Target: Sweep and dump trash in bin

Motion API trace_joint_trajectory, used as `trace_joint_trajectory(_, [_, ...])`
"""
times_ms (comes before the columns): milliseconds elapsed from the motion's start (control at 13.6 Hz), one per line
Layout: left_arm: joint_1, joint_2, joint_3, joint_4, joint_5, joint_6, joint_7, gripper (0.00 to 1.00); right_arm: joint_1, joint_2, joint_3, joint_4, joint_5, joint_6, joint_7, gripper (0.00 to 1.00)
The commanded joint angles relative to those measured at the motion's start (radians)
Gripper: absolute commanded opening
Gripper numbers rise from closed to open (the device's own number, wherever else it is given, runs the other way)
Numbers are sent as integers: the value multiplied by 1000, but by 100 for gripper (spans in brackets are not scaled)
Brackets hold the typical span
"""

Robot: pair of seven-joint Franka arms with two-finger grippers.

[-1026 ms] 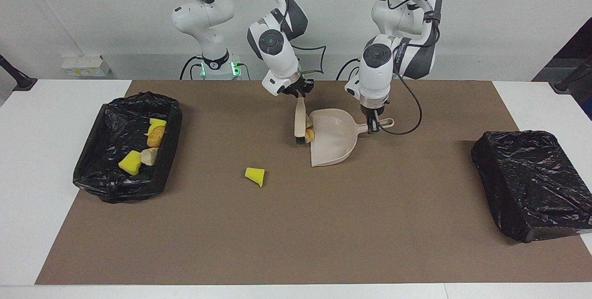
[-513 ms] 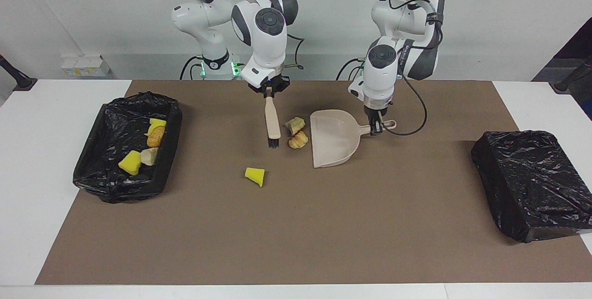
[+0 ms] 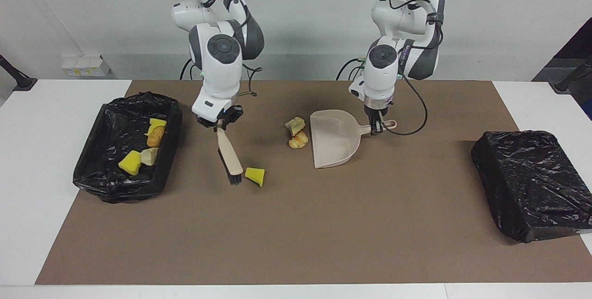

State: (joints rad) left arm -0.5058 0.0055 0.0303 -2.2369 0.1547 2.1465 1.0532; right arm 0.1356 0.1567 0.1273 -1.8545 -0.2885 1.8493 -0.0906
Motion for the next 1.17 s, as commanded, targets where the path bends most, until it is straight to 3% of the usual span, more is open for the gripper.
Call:
trace_joint_trajectory(0, [-14, -50, 0, -59, 9, 23, -16, 0, 4, 107, 17, 50, -89, 24, -61, 0])
trace_joint_trajectory(147, [-20, -59, -3, -75, 9, 23, -22, 0, 53, 133, 20, 25, -57, 24, -49, 0])
trace_joint_trajectory(513, [-23, -64, -4, -81, 9, 21, -85, 0, 131, 38, 23, -132, 237, 24, 43, 0])
trace_joint_trajectory(879, [-28, -68, -6, -82, 9, 7, -119, 0, 191, -64, 21, -299, 420, 24, 176, 0])
trace_joint_trajectory(1099, [-28, -78, -6, -93, 9, -2, -119, 0, 232, -86, 21, -336, 557, 72, 204, 0])
